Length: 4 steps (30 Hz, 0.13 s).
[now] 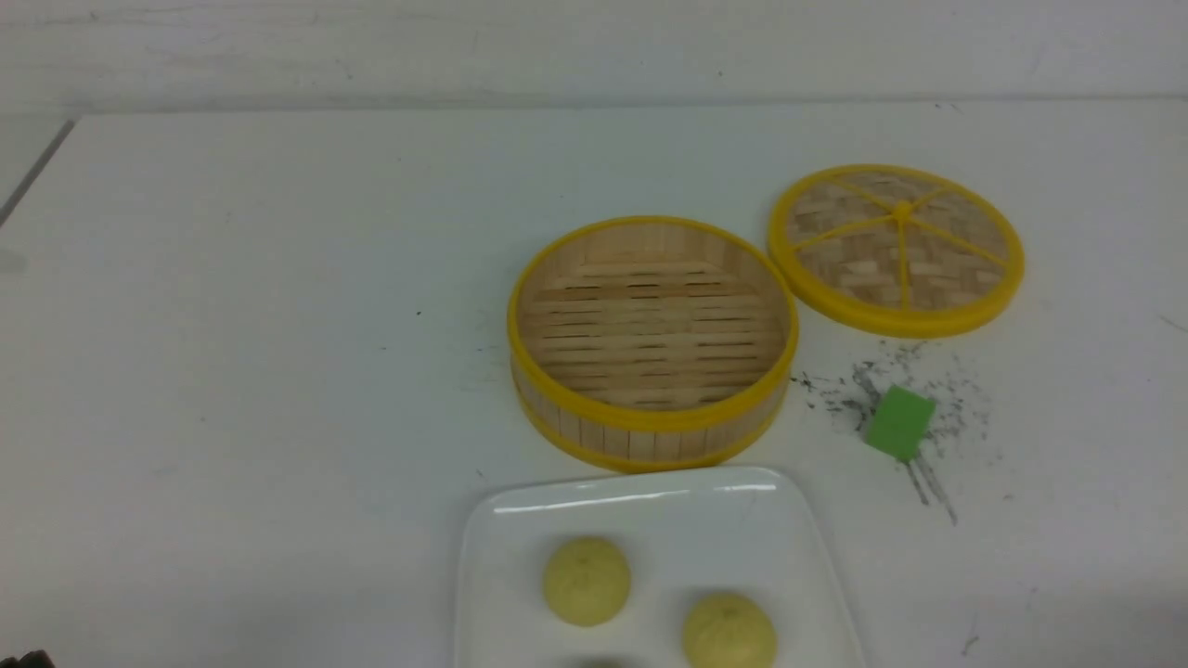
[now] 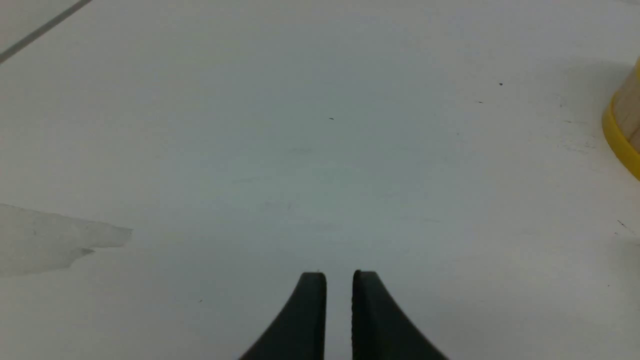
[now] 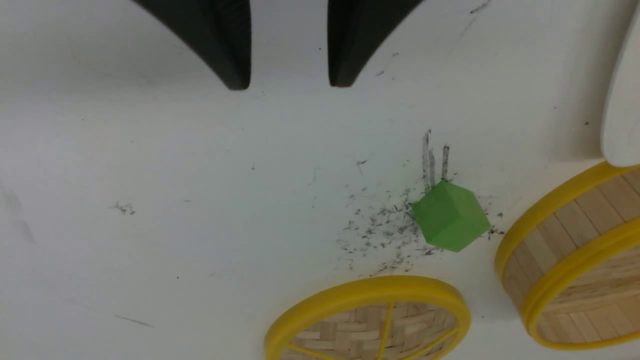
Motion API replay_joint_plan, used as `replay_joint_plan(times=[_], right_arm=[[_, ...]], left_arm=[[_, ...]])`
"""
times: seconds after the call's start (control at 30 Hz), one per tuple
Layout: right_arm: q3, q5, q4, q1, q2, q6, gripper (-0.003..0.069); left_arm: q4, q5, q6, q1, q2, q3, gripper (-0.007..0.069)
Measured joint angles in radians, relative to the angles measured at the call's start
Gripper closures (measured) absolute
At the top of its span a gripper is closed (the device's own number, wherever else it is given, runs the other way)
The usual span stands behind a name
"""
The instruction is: Put the steamed buns into the plate on the white tablecloth.
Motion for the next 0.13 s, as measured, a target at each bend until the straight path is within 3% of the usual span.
replay_joint_plan(times=[0.13], right_arm=[[0.0, 0.0, 0.0, 0.0, 0.0, 0.0, 0.042]], left_arm=[[0.0, 0.0, 0.0, 0.0, 0.0, 0.0, 0.0499]])
